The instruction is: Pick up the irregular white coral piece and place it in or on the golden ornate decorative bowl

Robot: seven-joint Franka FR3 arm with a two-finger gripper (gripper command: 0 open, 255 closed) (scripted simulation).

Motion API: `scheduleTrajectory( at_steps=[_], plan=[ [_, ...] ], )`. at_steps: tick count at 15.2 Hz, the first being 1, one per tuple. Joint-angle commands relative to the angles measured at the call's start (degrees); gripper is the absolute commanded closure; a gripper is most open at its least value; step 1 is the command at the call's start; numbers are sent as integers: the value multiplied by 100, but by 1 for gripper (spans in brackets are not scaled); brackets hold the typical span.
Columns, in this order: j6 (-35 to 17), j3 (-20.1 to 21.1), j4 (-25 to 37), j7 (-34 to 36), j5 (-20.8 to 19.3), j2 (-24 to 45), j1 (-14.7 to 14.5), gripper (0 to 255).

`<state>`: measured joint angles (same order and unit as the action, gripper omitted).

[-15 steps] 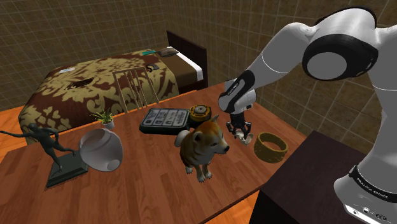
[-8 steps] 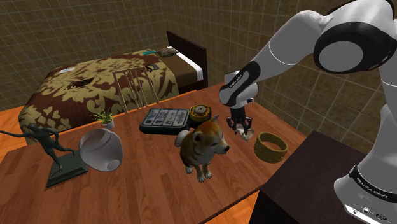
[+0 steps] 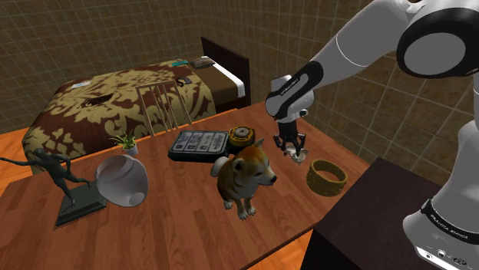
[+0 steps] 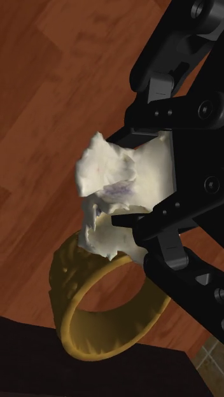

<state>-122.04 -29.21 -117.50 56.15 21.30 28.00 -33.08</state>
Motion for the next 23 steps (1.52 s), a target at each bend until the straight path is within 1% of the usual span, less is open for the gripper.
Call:
scheduleTrajectory(
  at_steps=[1,12,18,21,23],
  plan=[
    [121,-52,22,51,-80,-114,-26,255],
    [675,-261,82,323,-463,-707,-179,255],
    [165,-650,-1395,328,-1127,-1864,-301,255],
    [-17,-842,-2056,419,-1594,-2478,-269,255],
    [-101,-958,-2468,508,-1958,-2903,-194,255]
  ],
)
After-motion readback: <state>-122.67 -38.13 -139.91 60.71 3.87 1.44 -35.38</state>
